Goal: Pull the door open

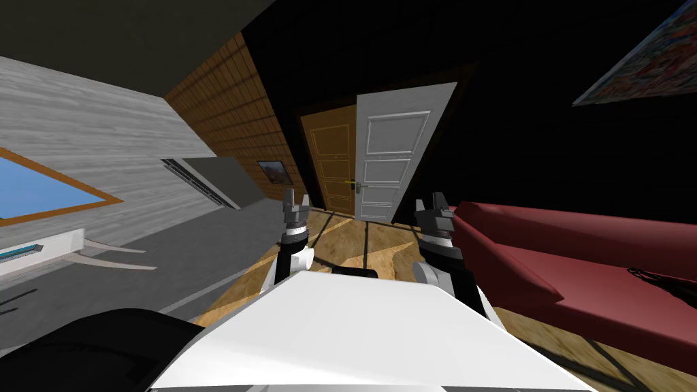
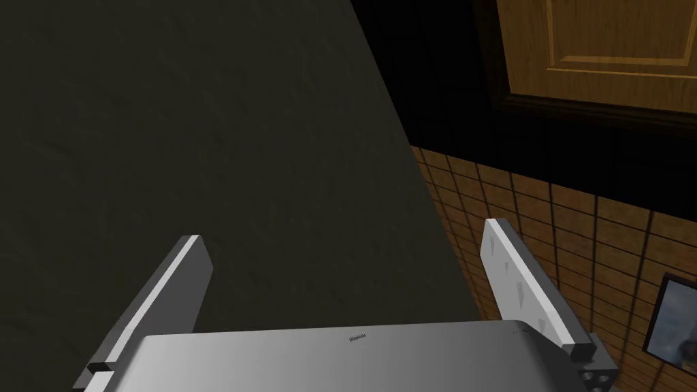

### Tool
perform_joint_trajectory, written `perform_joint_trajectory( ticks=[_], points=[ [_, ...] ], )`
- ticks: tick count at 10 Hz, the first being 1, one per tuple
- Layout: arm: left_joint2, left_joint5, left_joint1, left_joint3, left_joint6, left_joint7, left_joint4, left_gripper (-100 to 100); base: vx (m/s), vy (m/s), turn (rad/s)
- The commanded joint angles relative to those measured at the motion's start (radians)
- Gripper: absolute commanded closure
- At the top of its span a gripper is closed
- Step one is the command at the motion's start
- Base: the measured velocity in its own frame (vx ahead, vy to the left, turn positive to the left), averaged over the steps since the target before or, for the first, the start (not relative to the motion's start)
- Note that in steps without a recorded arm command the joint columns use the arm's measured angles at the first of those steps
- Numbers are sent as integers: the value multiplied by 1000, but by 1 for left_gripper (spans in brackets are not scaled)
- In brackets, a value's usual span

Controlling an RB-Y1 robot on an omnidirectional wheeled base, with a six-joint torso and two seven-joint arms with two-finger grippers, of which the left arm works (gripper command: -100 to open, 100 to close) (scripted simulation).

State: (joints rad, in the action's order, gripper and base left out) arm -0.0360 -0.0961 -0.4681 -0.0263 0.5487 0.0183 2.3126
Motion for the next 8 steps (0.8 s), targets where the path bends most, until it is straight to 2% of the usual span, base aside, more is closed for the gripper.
perform_joint_trajectory(
  ticks=[1, 5, 6, 8],
  points=[
    [19, 7, 14, 2, -2, -9, -36, -100, -12, -51, -79],
    [49, 20, 40, 6, -6, -24, -100, -100, 131, 17, -25],
    [63, 27, 52, 8, -8, -32, -132, -100, 132, -2, -49],
    [79, 34, 67, 10, -10, -41, -169, -100, 107, -15, -38]
  ],
)
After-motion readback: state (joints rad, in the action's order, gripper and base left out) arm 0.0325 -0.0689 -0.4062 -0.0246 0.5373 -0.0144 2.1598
